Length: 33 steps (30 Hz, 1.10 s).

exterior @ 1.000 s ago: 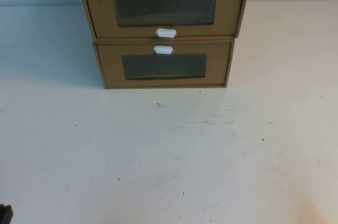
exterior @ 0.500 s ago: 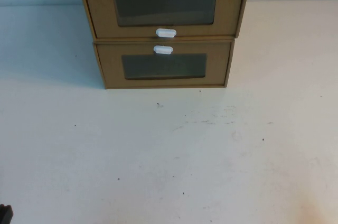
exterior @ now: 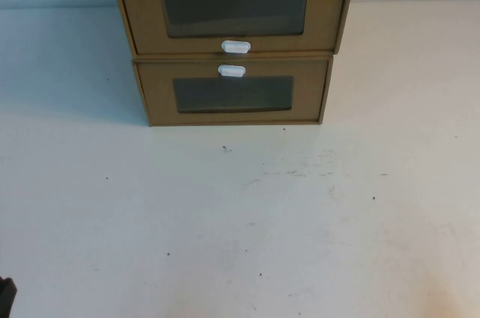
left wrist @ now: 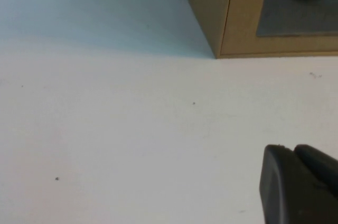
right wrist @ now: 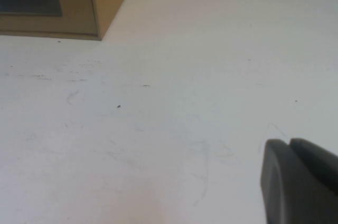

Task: Open the shoe box
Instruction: 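Pull the top drawer of the cardboard box fully open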

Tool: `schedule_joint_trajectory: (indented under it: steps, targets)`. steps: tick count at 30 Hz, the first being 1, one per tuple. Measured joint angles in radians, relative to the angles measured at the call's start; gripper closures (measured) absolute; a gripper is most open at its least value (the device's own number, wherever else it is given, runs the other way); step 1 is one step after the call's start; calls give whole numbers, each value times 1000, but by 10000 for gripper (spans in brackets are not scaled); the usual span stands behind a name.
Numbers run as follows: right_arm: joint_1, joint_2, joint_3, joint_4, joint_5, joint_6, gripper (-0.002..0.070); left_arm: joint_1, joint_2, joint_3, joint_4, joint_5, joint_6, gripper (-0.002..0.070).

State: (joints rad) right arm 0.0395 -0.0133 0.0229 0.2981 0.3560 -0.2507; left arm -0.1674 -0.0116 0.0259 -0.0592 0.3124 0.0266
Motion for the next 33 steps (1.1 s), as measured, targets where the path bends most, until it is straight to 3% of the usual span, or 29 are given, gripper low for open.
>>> schedule_joint_trajectory:
  steps: [11,22,33]
  targets:
    - [0,0,0,0,0,0,689,0,0,0,-422,-213,-84,679]
    - [0,0,0,0,0,0,689,0,0,0,-461,-233,-88,679]
    - [0,0,0,0,0,0,688,0,52,-275,-446,105,-56,679]
